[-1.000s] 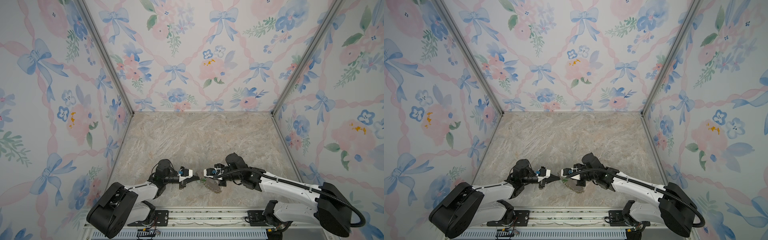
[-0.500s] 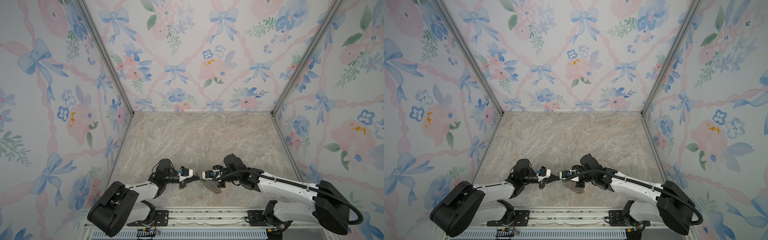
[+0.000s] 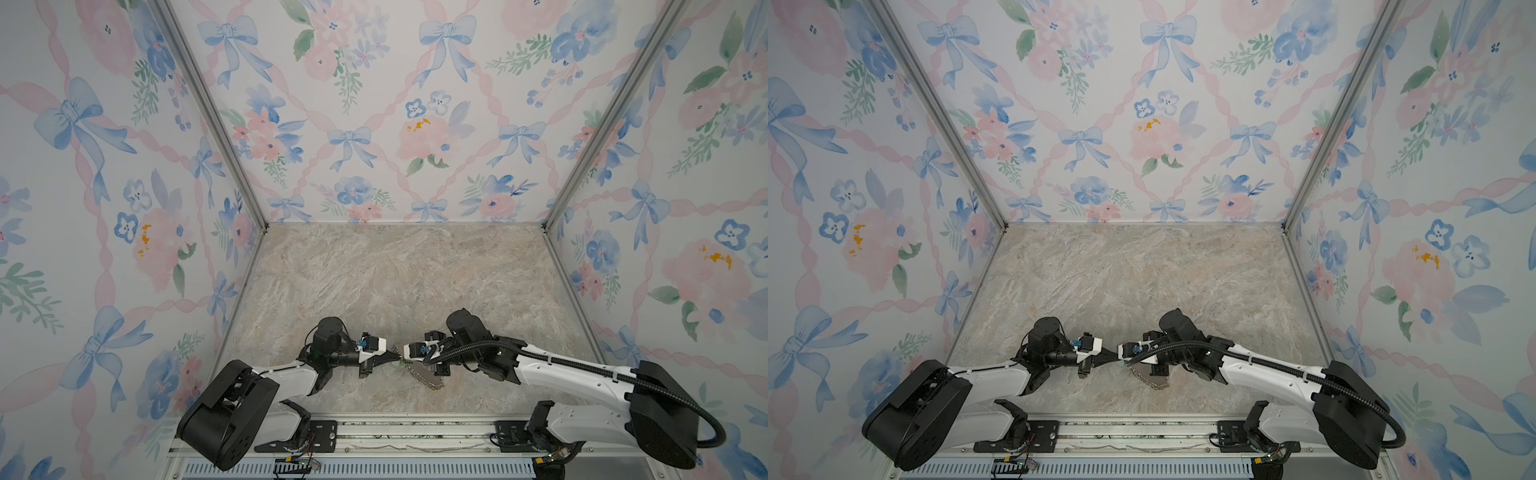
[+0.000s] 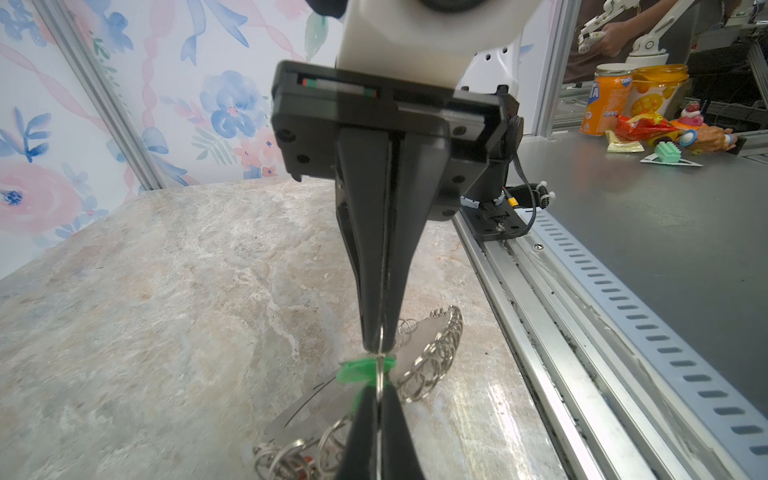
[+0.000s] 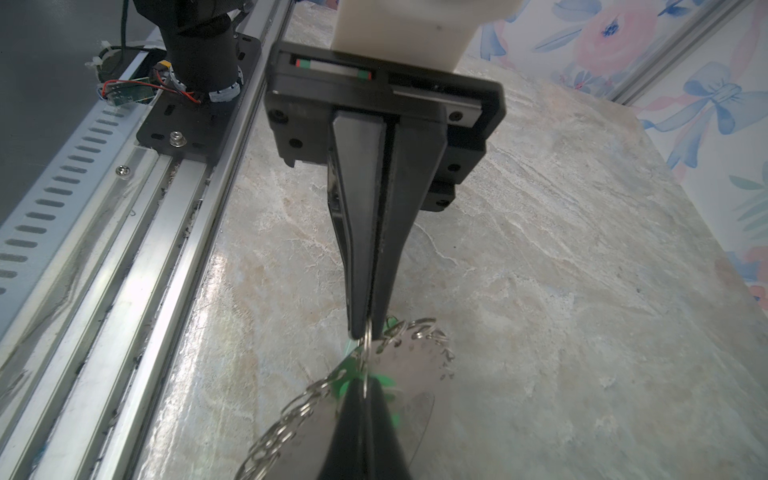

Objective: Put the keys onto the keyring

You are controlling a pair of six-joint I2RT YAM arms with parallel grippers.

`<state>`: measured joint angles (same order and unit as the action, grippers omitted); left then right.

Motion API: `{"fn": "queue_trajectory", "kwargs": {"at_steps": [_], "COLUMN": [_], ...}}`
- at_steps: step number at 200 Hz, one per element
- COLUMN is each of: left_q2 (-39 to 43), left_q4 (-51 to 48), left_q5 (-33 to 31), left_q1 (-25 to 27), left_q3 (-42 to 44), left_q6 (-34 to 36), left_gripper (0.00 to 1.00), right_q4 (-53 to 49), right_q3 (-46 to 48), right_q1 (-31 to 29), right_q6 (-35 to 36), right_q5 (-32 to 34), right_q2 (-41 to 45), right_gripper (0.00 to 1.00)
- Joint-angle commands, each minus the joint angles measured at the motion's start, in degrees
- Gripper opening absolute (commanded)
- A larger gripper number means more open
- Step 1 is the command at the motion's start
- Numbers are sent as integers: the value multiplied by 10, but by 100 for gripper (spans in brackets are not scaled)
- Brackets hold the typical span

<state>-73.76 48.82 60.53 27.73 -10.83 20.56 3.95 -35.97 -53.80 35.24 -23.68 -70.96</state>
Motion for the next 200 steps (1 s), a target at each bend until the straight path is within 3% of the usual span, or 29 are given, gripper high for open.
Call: {"fn": "queue_trajectory", "kwargs": {"at_steps": [1, 200], "left_q2": [-6, -27], "left_q4": [17, -42], "left_q5": [6, 14], "left_q1": [0, 15], "left_q3": [-17, -39], "left_q6": [-10, 11], "left_gripper": [0, 0], "right_q4": [11, 5], "right_q3": [-3, -14], "right_q1": [-15, -41], "right_q6": [10, 35], "right_q5": [-10, 39], "right_q2": [-5, 13], "right_gripper": [0, 0]}}
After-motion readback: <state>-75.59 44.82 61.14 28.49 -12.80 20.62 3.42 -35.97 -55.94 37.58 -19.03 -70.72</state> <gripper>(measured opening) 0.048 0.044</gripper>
